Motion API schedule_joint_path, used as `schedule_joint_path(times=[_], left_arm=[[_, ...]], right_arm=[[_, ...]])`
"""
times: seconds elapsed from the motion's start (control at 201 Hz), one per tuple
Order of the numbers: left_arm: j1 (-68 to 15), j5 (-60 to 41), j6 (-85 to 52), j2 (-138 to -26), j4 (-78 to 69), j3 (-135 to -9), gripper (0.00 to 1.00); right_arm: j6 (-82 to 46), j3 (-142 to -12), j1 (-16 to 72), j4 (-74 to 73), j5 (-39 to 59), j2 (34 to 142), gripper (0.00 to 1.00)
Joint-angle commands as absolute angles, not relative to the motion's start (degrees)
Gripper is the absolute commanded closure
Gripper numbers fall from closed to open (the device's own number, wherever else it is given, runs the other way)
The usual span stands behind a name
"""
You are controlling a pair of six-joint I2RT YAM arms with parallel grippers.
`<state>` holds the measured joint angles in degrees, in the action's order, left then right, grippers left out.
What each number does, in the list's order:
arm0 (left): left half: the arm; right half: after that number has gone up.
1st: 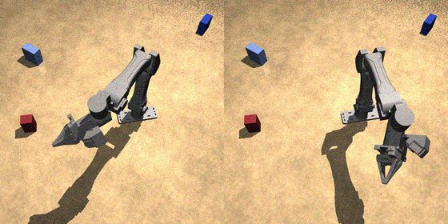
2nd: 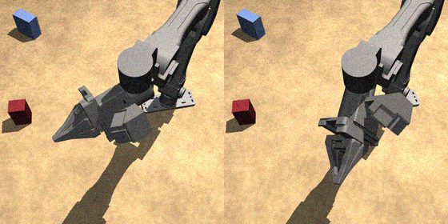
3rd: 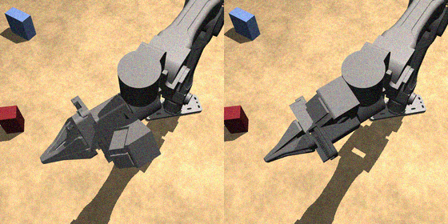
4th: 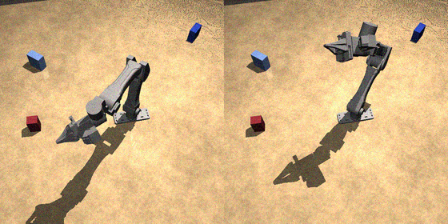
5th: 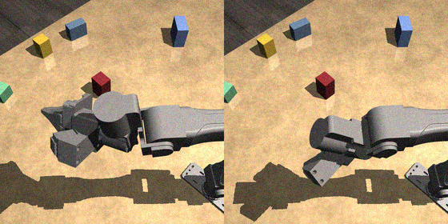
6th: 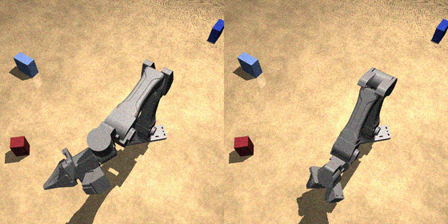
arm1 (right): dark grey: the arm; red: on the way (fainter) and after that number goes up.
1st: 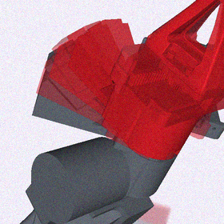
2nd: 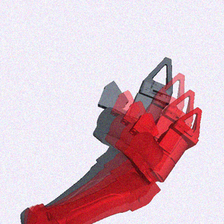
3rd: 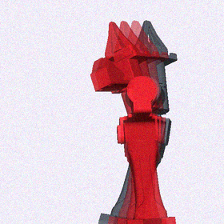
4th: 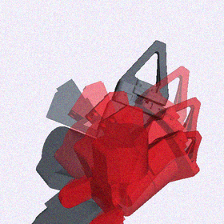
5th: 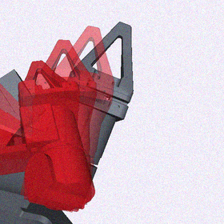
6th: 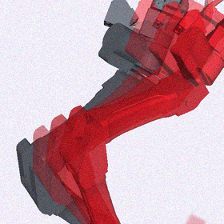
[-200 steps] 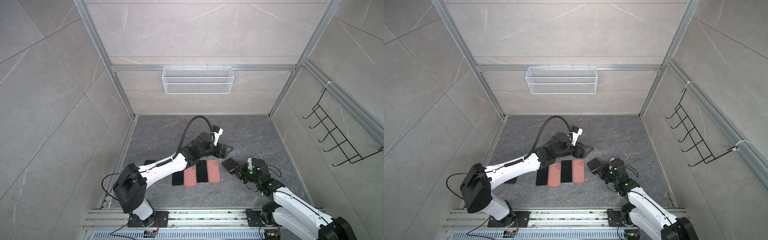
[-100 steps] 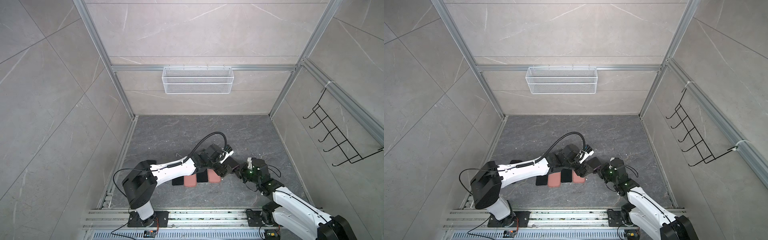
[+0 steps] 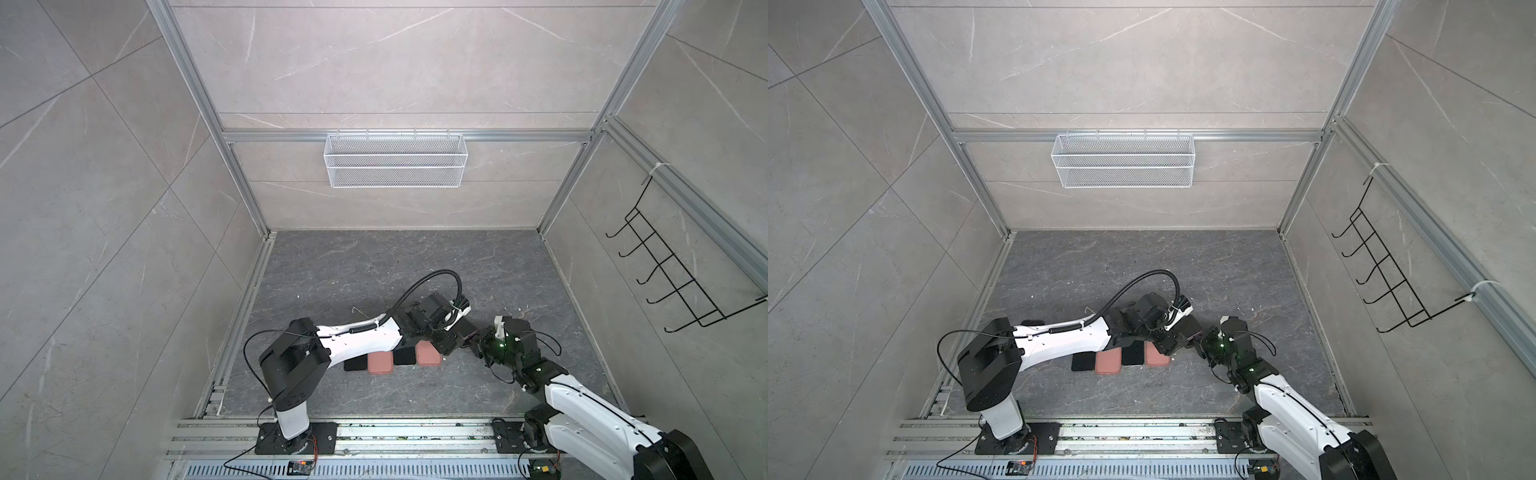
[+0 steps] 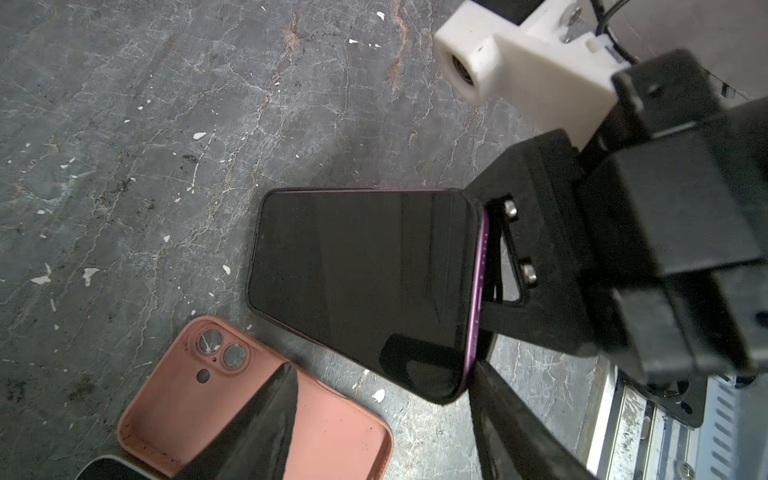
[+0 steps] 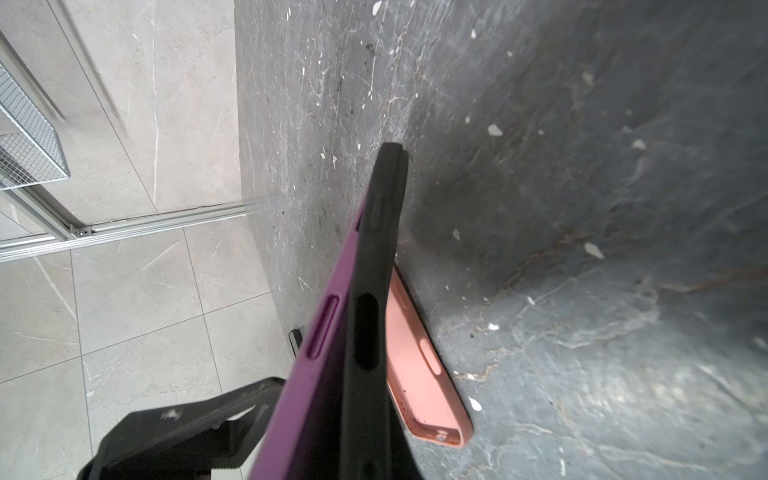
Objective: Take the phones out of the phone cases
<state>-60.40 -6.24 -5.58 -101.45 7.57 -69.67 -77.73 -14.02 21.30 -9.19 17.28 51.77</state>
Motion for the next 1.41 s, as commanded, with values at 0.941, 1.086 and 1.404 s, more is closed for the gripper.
schedule_joint_path(times=[0.941,1.086,1.404], left_arm=[[-69.65,14.97,-1.67,-107.86,-4.57,-71.72,1.0],[-70.25,16.99,0.05,-105.59,-5.96,-71.08,1.0],[-71.37,20.2,4.3,-101.88,-9.44,-69.08,1.0]], right_arm=[[-79.6,-12.3,21.29,-11.35,19.96,51.38,0.99],[-78.38,-11.7,21.32,-7.82,19.27,51.15,0.99],[-74.68,-12.19,21.3,3.37,14.66,48.93,0.95]])
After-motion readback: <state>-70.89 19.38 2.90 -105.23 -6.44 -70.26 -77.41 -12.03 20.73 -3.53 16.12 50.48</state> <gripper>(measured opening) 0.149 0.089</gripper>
